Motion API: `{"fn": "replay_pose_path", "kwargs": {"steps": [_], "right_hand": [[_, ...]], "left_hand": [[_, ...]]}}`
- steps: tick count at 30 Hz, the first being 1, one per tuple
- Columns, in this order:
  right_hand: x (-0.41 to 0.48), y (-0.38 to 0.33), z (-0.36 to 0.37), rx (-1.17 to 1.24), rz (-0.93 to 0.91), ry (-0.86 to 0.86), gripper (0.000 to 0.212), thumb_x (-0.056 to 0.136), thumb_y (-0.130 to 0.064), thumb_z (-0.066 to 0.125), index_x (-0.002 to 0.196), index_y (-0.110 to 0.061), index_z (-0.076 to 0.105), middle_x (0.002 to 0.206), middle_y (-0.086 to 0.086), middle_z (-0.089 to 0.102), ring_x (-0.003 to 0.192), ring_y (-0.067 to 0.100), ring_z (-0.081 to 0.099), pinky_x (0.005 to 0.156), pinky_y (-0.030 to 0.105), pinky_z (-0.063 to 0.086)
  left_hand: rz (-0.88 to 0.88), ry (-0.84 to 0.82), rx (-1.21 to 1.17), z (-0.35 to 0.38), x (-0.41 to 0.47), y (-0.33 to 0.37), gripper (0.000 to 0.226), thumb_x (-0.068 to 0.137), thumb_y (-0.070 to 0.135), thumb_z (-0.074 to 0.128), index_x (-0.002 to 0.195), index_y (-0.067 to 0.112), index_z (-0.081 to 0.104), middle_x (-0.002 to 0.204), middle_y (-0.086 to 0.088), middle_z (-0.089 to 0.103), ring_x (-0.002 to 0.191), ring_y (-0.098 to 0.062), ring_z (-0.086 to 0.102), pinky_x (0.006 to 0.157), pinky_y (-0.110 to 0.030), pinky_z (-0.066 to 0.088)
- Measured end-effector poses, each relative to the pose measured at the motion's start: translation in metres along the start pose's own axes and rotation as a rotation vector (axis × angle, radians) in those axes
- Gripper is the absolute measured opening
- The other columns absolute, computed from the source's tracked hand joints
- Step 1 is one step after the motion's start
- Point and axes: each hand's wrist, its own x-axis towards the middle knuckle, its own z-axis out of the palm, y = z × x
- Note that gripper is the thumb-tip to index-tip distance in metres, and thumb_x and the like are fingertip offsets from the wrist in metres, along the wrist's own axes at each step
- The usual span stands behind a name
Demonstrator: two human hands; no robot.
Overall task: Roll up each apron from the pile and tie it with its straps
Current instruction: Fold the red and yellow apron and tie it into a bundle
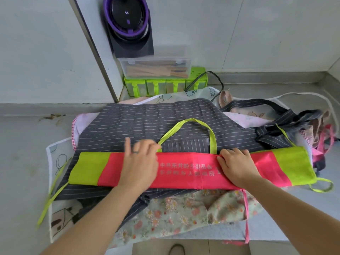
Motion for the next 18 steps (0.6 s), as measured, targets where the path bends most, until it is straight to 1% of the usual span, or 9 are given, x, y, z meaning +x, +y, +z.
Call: {"fn": "replay_pose_path", "kwargs": {"steps": [2, 3, 5, 7, 9, 12, 16, 17, 18], "right_hand": [[0.0, -0.001, 0.001, -0.016, 0.005, 0.011, 0.053, 0.086, -0.047, 0.012, 0.086, -0.02, 0.057, 0.088, -0.004, 0.067, 0.087, 0.023, 0.058, 0.082, 0.038, 0.034], [0.0, -0.002, 0.001, -0.026, 0.003, 0.029, 0.05, 0.087, -0.047, 0.015, 0.083, -0.02, 0.058, 0.084, -0.004, 0.068, 0.084, 0.024, 0.059, 0.081, 0.038, 0.035], [-0.001, 0.003, -0.001, -0.062, 0.024, 0.076, 0.039, 0.087, -0.046, 0.031, 0.076, -0.02, 0.057, 0.073, -0.004, 0.067, 0.074, 0.024, 0.061, 0.079, 0.038, 0.037], [-0.003, 0.014, -0.003, -0.101, 0.078, 0.132, 0.031, 0.086, -0.047, 0.05, 0.068, -0.021, 0.054, 0.059, -0.003, 0.062, 0.064, 0.023, 0.061, 0.079, 0.038, 0.036], [-0.004, 0.033, -0.005, -0.105, 0.164, 0.16, 0.032, 0.083, -0.042, 0.064, 0.063, -0.021, 0.05, 0.052, 0.0, 0.058, 0.059, 0.024, 0.061, 0.081, 0.039, 0.033], [-0.002, 0.062, -0.007, -0.052, 0.203, 0.103, 0.034, 0.088, -0.035, 0.063, 0.064, -0.02, 0.044, 0.058, 0.008, 0.062, 0.067, 0.029, 0.063, 0.08, 0.039, 0.035], [0.002, 0.077, -0.001, 0.035, 0.218, -0.004, 0.028, 0.092, -0.032, 0.056, 0.071, -0.017, 0.047, 0.075, 0.014, 0.065, 0.081, 0.035, 0.061, 0.079, 0.041, 0.035], [0.002, 0.077, -0.001, 0.024, 0.241, 0.02, 0.024, 0.092, -0.031, 0.057, 0.074, -0.016, 0.05, 0.079, 0.013, 0.064, 0.084, 0.035, 0.059, 0.081, 0.042, 0.036], [0.0, 0.073, -0.001, 0.0, 0.244, 0.099, 0.02, 0.091, -0.03, 0.059, 0.078, -0.014, 0.054, 0.084, 0.013, 0.062, 0.086, 0.035, 0.056, 0.082, 0.044, 0.037]], "left_hand": [[0.164, -0.059, -0.093, 0.008, -0.004, 0.025, 0.035, 0.096, 0.034, 0.04, 0.127, 0.027, 0.053, 0.131, 0.007, 0.053, 0.126, -0.016, 0.049, 0.113, -0.059, 0.02], [0.195, -0.122, -0.107, 0.015, -0.008, 0.032, 0.041, 0.099, 0.04, 0.029, 0.133, 0.029, 0.049, 0.139, 0.007, 0.049, 0.133, -0.017, 0.043, 0.114, -0.058, 0.019], [0.198, -0.226, -0.08, 0.035, -0.017, 0.034, 0.051, 0.102, 0.047, 0.012, 0.141, 0.031, 0.04, 0.15, 0.005, 0.038, 0.14, -0.019, 0.035, 0.117, -0.055, 0.015], [0.185, -0.259, -0.039, 0.047, -0.025, 0.029, 0.053, 0.101, 0.049, 0.007, 0.144, 0.032, 0.034, 0.153, 0.003, 0.033, 0.141, -0.02, 0.033, 0.113, -0.051, 0.013], [0.179, -0.261, -0.036, 0.051, -0.027, 0.028, 0.052, 0.101, 0.049, 0.008, 0.145, 0.031, 0.032, 0.154, 0.003, 0.032, 0.142, -0.019, 0.03, 0.111, -0.05, 0.012], [0.166, -0.255, -0.055, 0.049, -0.026, 0.03, 0.053, 0.102, 0.049, 0.008, 0.145, 0.031, 0.031, 0.155, 0.002, 0.031, 0.142, -0.018, 0.029, 0.111, -0.049, 0.012], [0.152, -0.27, -0.061, 0.05, -0.026, 0.03, 0.053, 0.102, 0.049, 0.007, 0.146, 0.031, 0.031, 0.155, 0.002, 0.03, 0.143, -0.019, 0.028, 0.111, -0.05, 0.01], [0.155, -0.27, -0.058, 0.05, -0.025, 0.031, 0.053, 0.101, 0.049, 0.007, 0.146, 0.031, 0.03, 0.155, 0.002, 0.03, 0.143, -0.019, 0.028, 0.111, -0.049, 0.01], [0.156, -0.275, -0.054, 0.05, -0.025, 0.031, 0.054, 0.101, 0.049, 0.006, 0.146, 0.031, 0.03, 0.155, 0.002, 0.03, 0.143, -0.019, 0.029, 0.111, -0.049, 0.01]]}}
